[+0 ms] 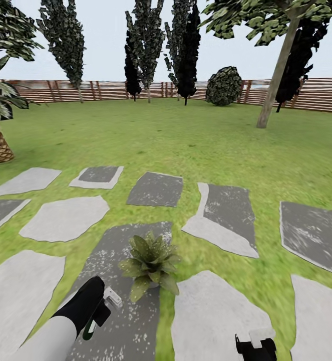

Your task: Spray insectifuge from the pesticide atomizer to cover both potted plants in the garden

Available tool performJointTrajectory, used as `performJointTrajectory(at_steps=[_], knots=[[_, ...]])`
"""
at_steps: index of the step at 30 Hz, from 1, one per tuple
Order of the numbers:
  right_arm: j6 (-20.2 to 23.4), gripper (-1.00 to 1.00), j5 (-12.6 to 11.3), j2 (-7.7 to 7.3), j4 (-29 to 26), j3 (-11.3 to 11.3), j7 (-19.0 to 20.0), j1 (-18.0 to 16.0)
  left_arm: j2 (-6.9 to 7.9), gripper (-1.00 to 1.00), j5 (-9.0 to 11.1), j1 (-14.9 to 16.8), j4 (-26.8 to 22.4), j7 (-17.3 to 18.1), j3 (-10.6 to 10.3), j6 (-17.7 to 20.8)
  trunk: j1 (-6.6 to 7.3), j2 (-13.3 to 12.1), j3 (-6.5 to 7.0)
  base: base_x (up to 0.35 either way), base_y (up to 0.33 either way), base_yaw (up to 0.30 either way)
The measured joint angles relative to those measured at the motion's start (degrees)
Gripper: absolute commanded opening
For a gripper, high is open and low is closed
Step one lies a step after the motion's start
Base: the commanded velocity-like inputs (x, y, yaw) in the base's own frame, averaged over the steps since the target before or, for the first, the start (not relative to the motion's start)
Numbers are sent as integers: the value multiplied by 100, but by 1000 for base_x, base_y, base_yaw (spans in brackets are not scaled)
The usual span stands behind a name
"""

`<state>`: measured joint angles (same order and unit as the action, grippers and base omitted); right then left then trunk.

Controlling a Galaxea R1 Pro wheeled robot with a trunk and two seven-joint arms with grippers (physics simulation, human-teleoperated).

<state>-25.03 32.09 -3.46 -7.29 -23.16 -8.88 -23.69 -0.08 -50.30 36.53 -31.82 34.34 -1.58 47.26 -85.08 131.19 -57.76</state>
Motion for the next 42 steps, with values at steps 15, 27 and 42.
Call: performJointTrajectory(at_steps=[15, 27, 42], knots=[[-1, 100, 8, -11, -2, -4, 9, 1, -1, -100, -3, 3, 11, -9, -1, -3, -2, 0, 0, 119, -235, 121], [0, 100, 0, -5, 0, -3, 0, 0, 0, -100, -5, 1, 0, -8, 0, -8, -2, 0, 0, 0, -271, 177], [-1, 100, 0, -6, -2, -3, 0, 1, -1, -100, 0, 4, 11, -10, 1, -8, -2, 0, 0, 0, -271, 124]])
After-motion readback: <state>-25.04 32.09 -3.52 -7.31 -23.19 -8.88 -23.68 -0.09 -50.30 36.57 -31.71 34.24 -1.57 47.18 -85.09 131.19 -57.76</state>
